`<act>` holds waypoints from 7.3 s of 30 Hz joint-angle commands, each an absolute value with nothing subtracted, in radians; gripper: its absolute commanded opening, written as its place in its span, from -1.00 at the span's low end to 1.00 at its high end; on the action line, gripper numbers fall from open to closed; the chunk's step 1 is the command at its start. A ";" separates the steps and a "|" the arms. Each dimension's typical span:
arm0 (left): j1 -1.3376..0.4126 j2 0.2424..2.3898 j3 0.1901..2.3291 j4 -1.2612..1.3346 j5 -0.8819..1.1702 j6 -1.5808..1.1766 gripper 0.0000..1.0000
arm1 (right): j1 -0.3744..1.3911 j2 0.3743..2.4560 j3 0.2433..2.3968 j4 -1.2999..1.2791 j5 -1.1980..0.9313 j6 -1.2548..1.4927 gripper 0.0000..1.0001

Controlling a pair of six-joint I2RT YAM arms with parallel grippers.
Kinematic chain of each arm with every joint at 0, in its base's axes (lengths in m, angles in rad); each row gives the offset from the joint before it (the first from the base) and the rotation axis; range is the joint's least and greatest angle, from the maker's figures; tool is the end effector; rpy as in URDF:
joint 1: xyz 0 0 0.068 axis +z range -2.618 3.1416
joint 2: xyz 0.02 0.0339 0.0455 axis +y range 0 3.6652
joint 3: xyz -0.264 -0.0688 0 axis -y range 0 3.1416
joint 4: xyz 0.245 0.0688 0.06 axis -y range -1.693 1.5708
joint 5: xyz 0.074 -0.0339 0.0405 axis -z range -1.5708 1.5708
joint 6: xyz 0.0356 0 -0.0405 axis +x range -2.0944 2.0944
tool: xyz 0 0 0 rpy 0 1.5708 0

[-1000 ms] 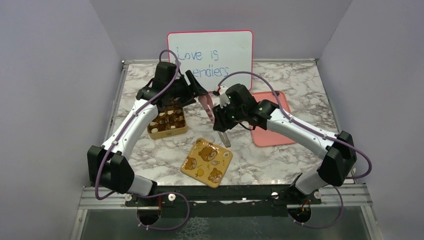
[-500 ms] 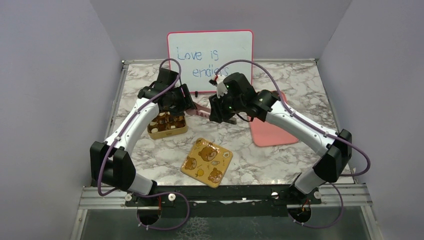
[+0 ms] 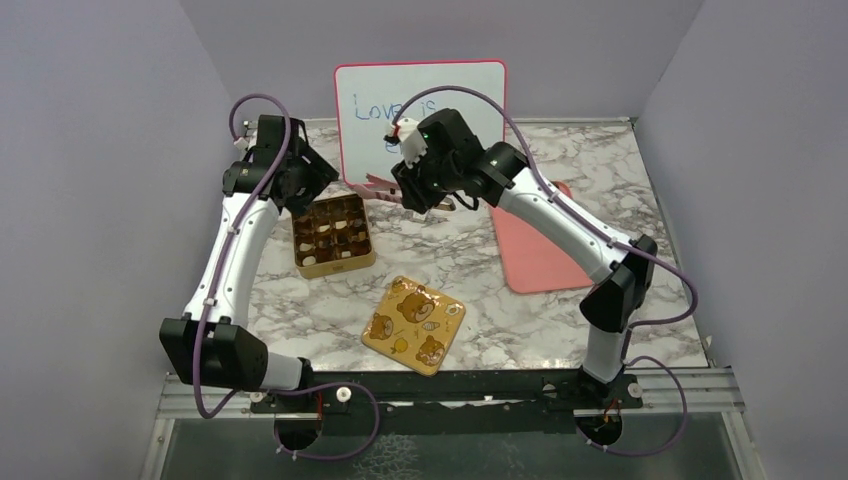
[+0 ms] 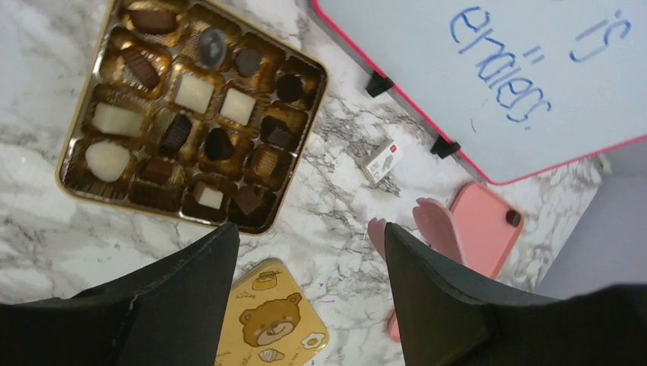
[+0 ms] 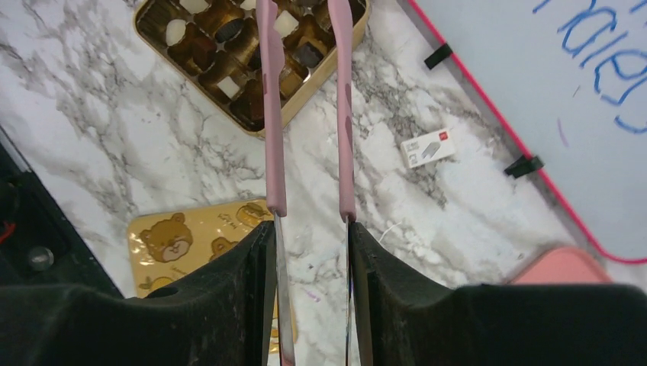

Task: Pack the chocolate
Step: Pick up the clamp at the center of the board, then adjust the packing box at the center of the board.

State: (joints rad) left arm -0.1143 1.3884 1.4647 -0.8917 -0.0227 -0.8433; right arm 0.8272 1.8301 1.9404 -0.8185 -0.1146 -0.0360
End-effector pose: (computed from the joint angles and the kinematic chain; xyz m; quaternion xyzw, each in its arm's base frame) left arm 0.2852 -0.0319 0.3718 -0.3352 0.8669 -0.1605 0.3321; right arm 0.2730 0.3028 0.3841 -0.4011 0.8138 0.2088 0.3651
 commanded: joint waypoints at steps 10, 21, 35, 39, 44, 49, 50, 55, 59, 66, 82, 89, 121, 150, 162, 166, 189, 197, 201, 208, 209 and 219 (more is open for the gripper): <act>-0.086 1.416 1.371 -1.390 -0.473 -1.385 0.24 | 0.826 2.081 2.178 -0.920 -0.153 -0.236 -0.16; -0.124 1.354 1.231 -0.949 -0.228 -0.823 0.32 | 0.827 1.984 1.996 -0.907 -0.125 -0.080 -0.17; -0.269 1.248 1.066 -0.878 0.115 -0.550 0.34 | 0.799 1.636 1.494 -0.639 -0.072 0.119 -0.19; -0.133 1.282 1.075 -0.904 -0.044 -0.751 0.33 | 0.799 1.701 1.625 -0.670 -0.070 0.095 -0.20; -0.052 1.281 1.076 -1.025 -0.218 -1.161 0.11 | 0.799 1.787 1.775 -0.713 -0.087 0.093 -0.21; -0.046 1.244 0.998 -0.957 -0.248 -1.451 -0.12 | 0.799 1.805 1.806 -0.708 -0.131 0.101 -0.21; -0.046 1.254 1.000 -0.952 -0.246 -1.488 -0.14 | 0.799 1.803 1.810 -0.710 -0.138 0.101 -0.21; -0.046 1.297 0.989 -0.943 -0.241 -1.559 -0.22 | 0.799 1.793 1.808 -0.711 -0.149 0.095 -0.21; -0.045 1.328 0.963 -0.936 -0.241 -1.565 -0.26 | 0.799 1.782 1.795 -0.710 -0.148 0.086 -0.21; -0.058 1.372 0.934 -0.886 -0.221 -1.545 -0.28 | 0.798 1.784 1.801 -0.723 -0.156 0.066 -0.21; -0.096 1.384 0.878 -0.801 -0.265 -1.444 -0.54 | 0.806 1.878 1.981 -0.877 -0.184 0.029 -0.21; -0.110 1.306 0.801 -0.789 -0.272 -1.314 -0.80 | 0.848 2.000 2.168 -1.093 -0.124 0.009 -0.21; -0.192 1.242 0.811 -0.694 -0.413 -1.031 -0.83 | 0.933 2.169 2.214 -1.266 -0.161 -0.003 -0.23; -0.223 1.257 0.836 -0.681 -0.452 -1.012 -0.81 | 0.931 2.235 2.365 -1.414 0.043 0.142 -0.30; -0.236 1.252 0.833 -0.677 -0.457 -1.007 -0.80 | 0.931 2.192 2.323 -1.341 -0.184 0.122 -0.30; -0.237 1.250 0.834 -0.677 -0.461 -1.002 -0.80 | 0.931 2.182 2.283 -1.346 -0.168 0.124 -0.29; -0.245 1.255 0.833 -0.666 -0.460 -1.000 -0.79 | 0.930 2.261 2.351 -1.414 -0.127 0.095 -0.25; -0.252 1.258 0.833 -0.664 -0.465 -0.995 -0.79 | 0.930 2.272 2.362 -1.414 -0.109 0.094 -0.25; -0.258 1.260 0.835 -0.661 -0.466 -0.993 -0.79 | 0.931 2.281 2.372 -1.414 -0.096 0.092 -0.25; -0.264 1.265 0.842 -0.656 -0.470 -0.989 -0.79 | 0.930 2.289 2.370 -1.416 -0.125 0.091 -0.25; -0.265 1.267 0.844 -0.655 -0.471 -0.988 -0.79 | 0.930 2.290 2.363 -1.416 -0.127 0.090 -0.25; -0.282 1.272 0.844 -0.642 -0.474 -0.986 -0.78 | 0.930 2.312 2.340 -1.416 -0.172 0.086 -0.20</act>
